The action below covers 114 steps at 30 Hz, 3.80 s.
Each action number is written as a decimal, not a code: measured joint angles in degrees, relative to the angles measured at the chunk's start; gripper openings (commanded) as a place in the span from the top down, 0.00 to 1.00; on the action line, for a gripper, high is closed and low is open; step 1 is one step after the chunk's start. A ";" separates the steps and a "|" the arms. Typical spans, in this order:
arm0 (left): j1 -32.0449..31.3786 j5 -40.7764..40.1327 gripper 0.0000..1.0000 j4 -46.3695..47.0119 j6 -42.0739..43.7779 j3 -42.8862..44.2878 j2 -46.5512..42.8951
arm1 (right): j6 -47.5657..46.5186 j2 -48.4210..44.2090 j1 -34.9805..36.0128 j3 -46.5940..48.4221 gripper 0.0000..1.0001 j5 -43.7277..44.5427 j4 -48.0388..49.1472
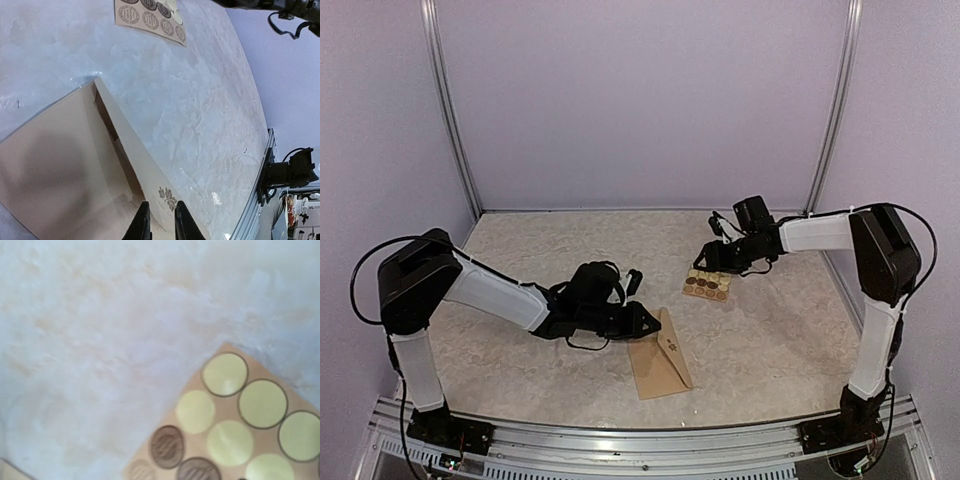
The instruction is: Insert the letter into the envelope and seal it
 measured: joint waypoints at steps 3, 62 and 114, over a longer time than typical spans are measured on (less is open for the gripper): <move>0.35 -0.55 0.76 -1.42 0.92 1.95 -1.90 | -0.59 3.21 -0.28 0.11 0.38 -1.68 0.48; -5.07 -0.37 0.80 -6.01 0.61 21.38 17.16 | -15.76 4.92 -2.45 -2.73 0.50 -20.39 -11.91; -6.80 3.15 0.57 2.64 1.46 1.99 -21.35 | 14.51 -37.31 12.33 -16.70 1.00 -20.20 14.45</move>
